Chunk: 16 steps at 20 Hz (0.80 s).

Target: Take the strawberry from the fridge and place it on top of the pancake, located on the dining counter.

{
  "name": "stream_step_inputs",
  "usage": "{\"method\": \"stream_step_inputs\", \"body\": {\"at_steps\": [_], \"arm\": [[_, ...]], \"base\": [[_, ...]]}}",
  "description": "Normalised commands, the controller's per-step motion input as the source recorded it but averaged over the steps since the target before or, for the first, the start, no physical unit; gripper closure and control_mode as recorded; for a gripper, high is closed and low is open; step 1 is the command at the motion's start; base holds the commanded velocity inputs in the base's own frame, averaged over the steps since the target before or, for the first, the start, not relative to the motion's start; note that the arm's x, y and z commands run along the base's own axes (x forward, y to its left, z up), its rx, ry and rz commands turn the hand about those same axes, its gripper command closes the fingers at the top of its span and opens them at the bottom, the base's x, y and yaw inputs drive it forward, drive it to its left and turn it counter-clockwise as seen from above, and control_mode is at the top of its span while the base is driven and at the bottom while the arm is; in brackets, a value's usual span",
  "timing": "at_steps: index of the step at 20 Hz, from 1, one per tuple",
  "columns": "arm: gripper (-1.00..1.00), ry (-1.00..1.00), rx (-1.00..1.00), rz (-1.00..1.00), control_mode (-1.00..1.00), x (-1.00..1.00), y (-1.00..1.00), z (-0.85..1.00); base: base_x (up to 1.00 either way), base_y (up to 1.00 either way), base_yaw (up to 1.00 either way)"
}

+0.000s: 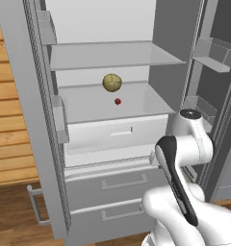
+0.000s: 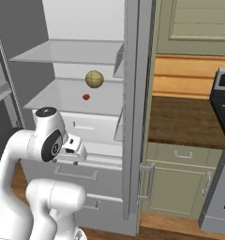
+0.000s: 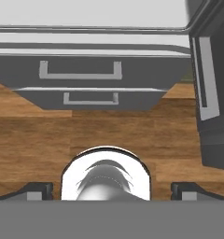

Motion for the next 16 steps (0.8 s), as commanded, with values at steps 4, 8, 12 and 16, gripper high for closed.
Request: {"method": "stream_step_inputs", "body": {"at_steps": [4, 8, 12, 16], "arm": [[-1.00, 0.00, 0.00, 0.00, -1.00, 0.00, 0.03, -0.02], [-1.00, 0.00, 0.00, 0.00, -1.00, 0.00, 0.00, 0.00], [-1.00, 0.00, 0.00, -0.01, -1.00, 0.00, 0.07, 0.00], [-1.00, 0.00, 0.00, 0.00, 1.00, 0.00, 0.04, 0.00]], "base": [[0.00, 0.00, 0.00], [0.00, 0.00, 0.00], [0.00, 0.00, 0.00], [0.00, 0.14, -0.05]]}}
